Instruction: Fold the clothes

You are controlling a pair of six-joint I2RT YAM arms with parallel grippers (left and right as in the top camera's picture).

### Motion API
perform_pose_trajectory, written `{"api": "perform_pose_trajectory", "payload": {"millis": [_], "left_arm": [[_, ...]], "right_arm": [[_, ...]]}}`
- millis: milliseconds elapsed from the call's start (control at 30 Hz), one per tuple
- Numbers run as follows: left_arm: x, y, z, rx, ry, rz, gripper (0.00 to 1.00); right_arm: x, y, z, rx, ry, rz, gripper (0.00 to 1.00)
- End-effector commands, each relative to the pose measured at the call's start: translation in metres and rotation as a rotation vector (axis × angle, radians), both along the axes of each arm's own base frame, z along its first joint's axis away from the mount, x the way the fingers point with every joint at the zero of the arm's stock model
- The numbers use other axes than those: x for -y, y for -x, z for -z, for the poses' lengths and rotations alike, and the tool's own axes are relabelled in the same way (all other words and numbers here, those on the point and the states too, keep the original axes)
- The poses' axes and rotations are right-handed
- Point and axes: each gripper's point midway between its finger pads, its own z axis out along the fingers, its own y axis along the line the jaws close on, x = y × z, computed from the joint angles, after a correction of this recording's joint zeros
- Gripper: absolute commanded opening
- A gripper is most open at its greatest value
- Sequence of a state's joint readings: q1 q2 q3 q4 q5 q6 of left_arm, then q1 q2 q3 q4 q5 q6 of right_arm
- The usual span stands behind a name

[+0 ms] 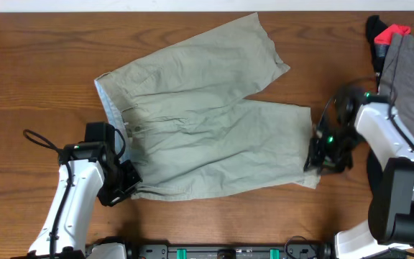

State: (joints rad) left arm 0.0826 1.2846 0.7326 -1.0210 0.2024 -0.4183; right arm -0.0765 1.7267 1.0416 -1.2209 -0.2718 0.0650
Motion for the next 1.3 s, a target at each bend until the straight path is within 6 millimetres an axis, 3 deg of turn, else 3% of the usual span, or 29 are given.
{"api": "perform_pose_trajectory", "payload": {"millis": [0,167,267,333,400,600,900,933,967,1100,1267], "left_arm": [[-0.007,-0.004,-0.003,0.016,-0.036,0.005,0.07],[-0.007,-0.004,-0.003,0.017,-0.036,0.006,0.06],[-0.007,-0.004,-0.003,0.018,-0.036,0.016,0.06],[-0.007,-0.004,-0.003,0.018,-0.036,0.016,0.06],[-0.007,-0.004,-0.003,0.019,-0.035,0.020,0.06],[-0.007,-0.004,-0.003,0.019,-0.035,0.031,0.06],[-0.007,-0.002,-0.004,0.013,-0.033,0.042,0.06],[-0.007,-0.001,-0.004,0.009,-0.032,0.042,0.06],[-0.007,0.000,-0.004,0.006,-0.032,0.042,0.06],[-0.002,0.002,-0.005,-0.002,-0.004,0.040,0.06],[0.017,-0.005,-0.015,0.026,0.108,0.048,0.06]], "right_arm": [[-0.016,0.016,0.009,-0.051,-0.063,0.077,0.33],[-0.023,0.024,0.027,-0.067,-0.074,0.171,0.26],[-0.023,0.019,0.035,-0.039,-0.065,0.200,0.25],[-0.022,0.012,0.037,-0.010,-0.064,0.204,0.26],[-0.019,0.010,0.038,-0.001,-0.044,0.200,0.36],[0.000,0.012,0.043,-0.014,0.064,0.238,0.36],[0.032,0.002,0.050,0.028,0.184,0.305,0.16],[0.033,0.000,0.051,0.041,0.181,0.299,0.09],[0.034,-0.003,0.050,0.052,0.179,0.292,0.02],[0.032,-0.017,0.039,0.129,0.136,0.217,0.01],[0.018,-0.048,-0.001,0.344,0.014,0.096,0.02]]}}
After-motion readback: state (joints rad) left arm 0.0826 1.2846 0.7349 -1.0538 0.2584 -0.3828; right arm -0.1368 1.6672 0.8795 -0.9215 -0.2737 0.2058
